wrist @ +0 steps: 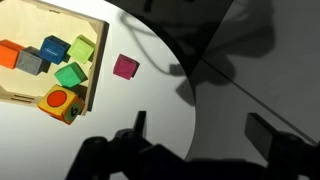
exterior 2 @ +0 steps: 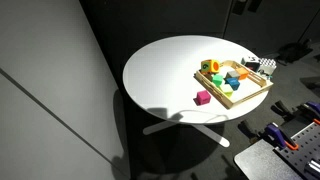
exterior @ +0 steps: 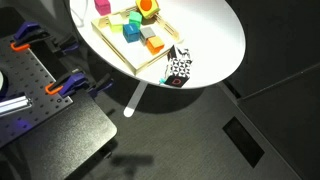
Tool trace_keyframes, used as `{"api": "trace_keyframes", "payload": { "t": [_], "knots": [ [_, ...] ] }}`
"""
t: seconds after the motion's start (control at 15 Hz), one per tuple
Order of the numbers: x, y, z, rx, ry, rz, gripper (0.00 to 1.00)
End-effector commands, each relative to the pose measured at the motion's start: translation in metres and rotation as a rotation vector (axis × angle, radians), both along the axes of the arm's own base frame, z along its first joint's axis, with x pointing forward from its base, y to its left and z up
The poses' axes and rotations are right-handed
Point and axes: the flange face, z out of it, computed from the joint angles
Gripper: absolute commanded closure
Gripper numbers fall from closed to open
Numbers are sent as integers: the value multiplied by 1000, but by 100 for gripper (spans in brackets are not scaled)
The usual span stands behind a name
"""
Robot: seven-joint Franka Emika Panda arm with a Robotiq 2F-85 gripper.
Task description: Put the purple block inside the tray
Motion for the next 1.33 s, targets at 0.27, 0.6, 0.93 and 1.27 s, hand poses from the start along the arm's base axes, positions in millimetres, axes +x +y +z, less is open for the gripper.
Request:
{"api": "trace_keyframes", "payload": {
  "t": [0.27, 0.6, 0.93, 1.27],
  "knots": [
    [0, 0, 1, 0, 0, 0, 0],
    [17, 4, -16, -4, 21, -15, 0],
    [41, 10, -49, -14, 47, -21, 0],
    [63, 18, -97, -34, 79, -31, 0]
  ]
}}
